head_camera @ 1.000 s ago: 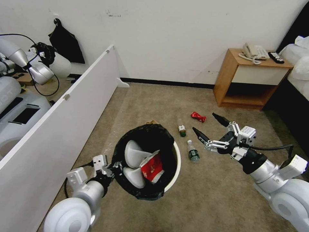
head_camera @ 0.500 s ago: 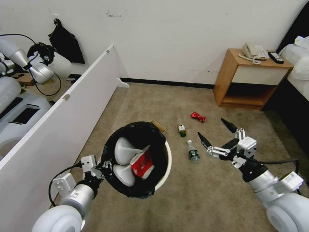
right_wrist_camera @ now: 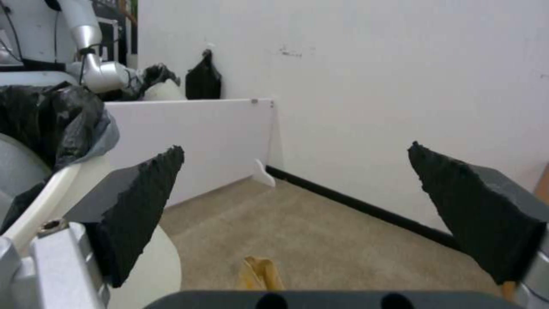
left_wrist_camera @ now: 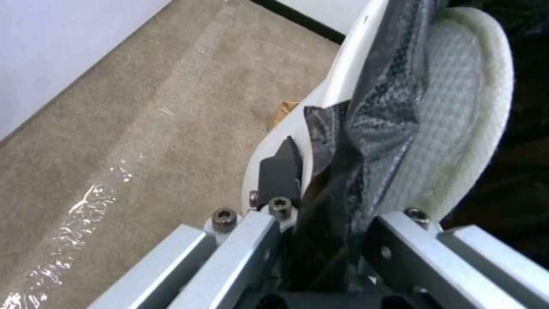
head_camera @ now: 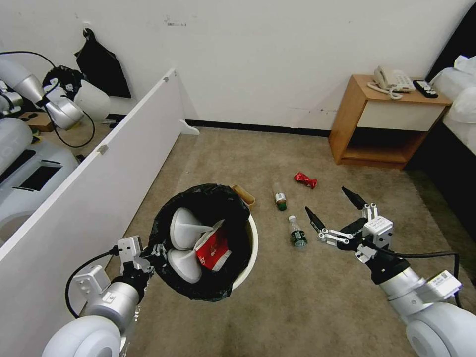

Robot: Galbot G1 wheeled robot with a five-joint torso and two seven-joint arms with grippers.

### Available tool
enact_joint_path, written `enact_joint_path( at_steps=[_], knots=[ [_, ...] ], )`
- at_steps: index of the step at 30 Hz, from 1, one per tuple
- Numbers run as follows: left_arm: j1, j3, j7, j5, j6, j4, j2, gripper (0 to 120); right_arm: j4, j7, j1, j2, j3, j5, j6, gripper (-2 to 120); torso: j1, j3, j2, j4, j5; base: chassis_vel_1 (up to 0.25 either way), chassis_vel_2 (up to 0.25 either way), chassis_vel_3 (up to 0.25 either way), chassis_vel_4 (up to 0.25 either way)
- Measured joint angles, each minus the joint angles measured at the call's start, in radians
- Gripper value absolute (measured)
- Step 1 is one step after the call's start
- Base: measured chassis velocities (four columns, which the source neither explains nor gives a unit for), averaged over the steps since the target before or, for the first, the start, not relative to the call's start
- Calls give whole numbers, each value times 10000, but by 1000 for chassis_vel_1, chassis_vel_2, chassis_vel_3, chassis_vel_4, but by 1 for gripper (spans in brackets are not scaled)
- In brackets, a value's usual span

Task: Pick up the trash bin, then pick up the garbage from the floor and place it into the trash bin.

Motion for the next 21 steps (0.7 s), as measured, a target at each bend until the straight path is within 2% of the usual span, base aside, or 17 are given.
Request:
enact_joint_path(
  at_steps=[13, 21],
  knots=[
    [-8, -12, -28, 145, -205, -26, 24, 1, -8, 13, -15, 65, 0, -89, -35, 100, 0, 0, 0, 0, 1, 0, 0, 0, 0],
    [-34, -37, -63, 196, -290, 29, 10, 1, 41, -150, -5, 115, 58, -123, -398, 100, 0, 0, 0, 0, 1, 0, 0, 0, 0]
  ],
)
